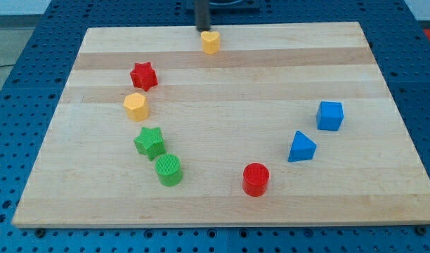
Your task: Form a diagonally line with yellow heart and blue cube
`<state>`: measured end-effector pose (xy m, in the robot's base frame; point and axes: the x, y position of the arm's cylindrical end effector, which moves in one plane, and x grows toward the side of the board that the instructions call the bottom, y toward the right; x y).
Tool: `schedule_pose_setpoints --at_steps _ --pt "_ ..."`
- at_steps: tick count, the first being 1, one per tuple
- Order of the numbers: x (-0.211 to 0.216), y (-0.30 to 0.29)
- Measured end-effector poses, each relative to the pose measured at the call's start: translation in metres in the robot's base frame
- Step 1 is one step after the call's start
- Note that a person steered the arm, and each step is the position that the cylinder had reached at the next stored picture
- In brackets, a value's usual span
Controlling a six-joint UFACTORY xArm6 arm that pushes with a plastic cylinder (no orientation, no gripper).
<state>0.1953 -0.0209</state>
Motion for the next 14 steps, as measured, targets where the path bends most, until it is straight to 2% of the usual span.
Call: schedule_pose_setpoints --at_steps 2,4,5,6,9,10,11,13,14 --pt "0.037 0.045" --pt "0.052 -0.069" --pt "0.077 -0.072" --pt "0.06 -0.071" --pt "0.057 -0.077" --pt "0.057 -0.057" --pt "0.04 0.022" --pt "0.143 0.212" --pt "0.2 0.265"
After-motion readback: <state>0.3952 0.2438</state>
